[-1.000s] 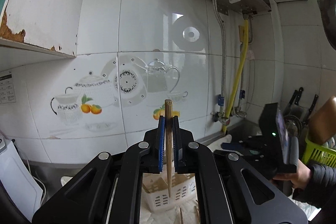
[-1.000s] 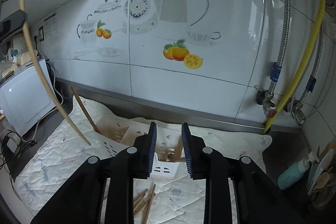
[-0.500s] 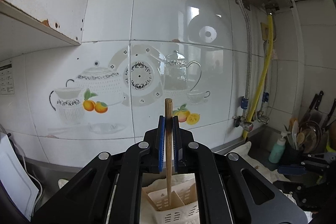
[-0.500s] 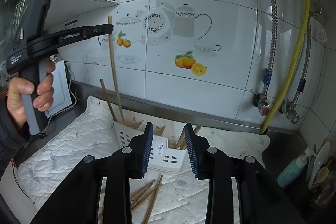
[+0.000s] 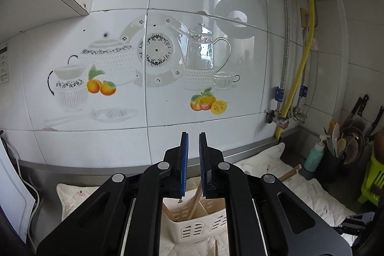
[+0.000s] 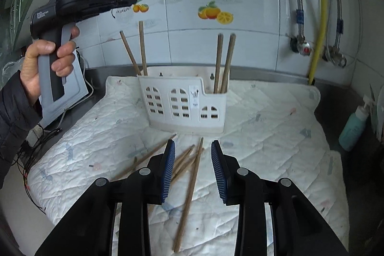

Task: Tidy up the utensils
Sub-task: 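Grasp a third chopstick with the left gripper while the right gripper grasps another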

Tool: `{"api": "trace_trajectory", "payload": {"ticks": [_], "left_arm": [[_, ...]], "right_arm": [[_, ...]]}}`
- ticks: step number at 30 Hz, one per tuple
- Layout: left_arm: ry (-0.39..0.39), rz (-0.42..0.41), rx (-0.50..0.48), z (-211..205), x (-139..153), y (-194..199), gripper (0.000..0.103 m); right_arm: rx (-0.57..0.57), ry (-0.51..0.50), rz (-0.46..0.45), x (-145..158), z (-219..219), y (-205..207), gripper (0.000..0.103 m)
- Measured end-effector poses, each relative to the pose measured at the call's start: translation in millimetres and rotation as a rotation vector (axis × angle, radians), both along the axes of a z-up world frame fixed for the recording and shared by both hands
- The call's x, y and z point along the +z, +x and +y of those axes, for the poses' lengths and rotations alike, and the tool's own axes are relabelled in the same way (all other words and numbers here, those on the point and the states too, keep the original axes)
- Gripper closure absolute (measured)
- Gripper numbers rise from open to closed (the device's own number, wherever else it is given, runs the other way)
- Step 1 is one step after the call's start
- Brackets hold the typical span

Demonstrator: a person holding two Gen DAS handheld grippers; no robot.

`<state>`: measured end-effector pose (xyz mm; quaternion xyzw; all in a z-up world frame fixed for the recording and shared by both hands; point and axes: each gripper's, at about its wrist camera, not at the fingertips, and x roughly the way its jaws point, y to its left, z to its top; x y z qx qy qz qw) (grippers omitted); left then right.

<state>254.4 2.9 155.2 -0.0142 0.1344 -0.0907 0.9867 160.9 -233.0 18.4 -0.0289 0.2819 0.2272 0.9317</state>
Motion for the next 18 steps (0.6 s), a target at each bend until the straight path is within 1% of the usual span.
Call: {"api": "trace_trajectory", "payload": {"ticks": [4, 9, 12, 14, 18], "left_arm": [[-0.007, -0.004, -0.005, 1.4, 0.1, -11.0, 0.085], [-0.010, -0.005, -0.017, 1.7, -3.7, -41.3, 0.080], [-0.011, 0.015, -0.024, 1.6, -15.6, -65.5, 0.079], [0.003, 0.037, -0.025, -0.6, -27.8, -81.5, 0.078], [-0.003, 0.090, -0.060, -4.6, -56.8, -113.6, 0.078]], "right_arm": [[-0.035, 0.013, 0.058, -29.7, -6.7, -13.8, 0.072], [-0.063, 0.033, 0.127, -62.2, -8.7, -27.3, 0.075], [-0.068, 0.048, 0.159, -77.0, -7.5, -32.1, 0.077], [-0.076, 0.040, 0.163, -84.3, -4.8, -35.0, 0.077], [-0.081, 0.029, 0.157, -92.0, 1.7, -38.5, 0.081]]}}
